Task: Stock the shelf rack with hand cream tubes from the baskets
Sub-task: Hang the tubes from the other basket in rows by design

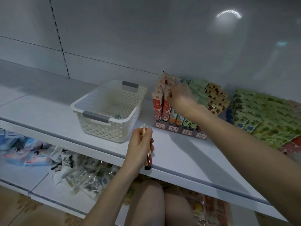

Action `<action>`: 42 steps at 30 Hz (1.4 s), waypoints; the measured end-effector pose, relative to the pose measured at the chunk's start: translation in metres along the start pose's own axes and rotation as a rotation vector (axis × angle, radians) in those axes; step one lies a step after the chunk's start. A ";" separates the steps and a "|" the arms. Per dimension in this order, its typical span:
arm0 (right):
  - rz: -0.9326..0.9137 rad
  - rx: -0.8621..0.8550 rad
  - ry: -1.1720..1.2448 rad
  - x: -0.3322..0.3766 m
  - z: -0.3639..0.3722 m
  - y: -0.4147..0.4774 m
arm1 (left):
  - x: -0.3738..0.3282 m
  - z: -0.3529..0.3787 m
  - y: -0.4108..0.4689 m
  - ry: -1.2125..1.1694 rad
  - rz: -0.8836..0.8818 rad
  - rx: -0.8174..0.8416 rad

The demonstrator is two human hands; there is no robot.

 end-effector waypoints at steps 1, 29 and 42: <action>-0.004 0.005 0.003 0.000 0.002 0.000 | 0.001 0.000 0.000 -0.001 0.001 -0.001; -0.328 -0.207 0.514 -0.030 -0.025 -0.048 | -0.016 -0.005 -0.004 -0.147 0.070 0.020; -0.308 0.143 0.741 -0.082 0.038 -0.140 | -0.021 0.048 -0.015 -0.109 0.150 0.133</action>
Point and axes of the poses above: each hand's wrist, its own y-axis towards the middle knuckle, its own z-axis out of the palm, x = y × z, the point moved 3 cm from there along y, towards the middle knuckle, and after that the axes turned 12 degrees about x, right-handed, at the moved point
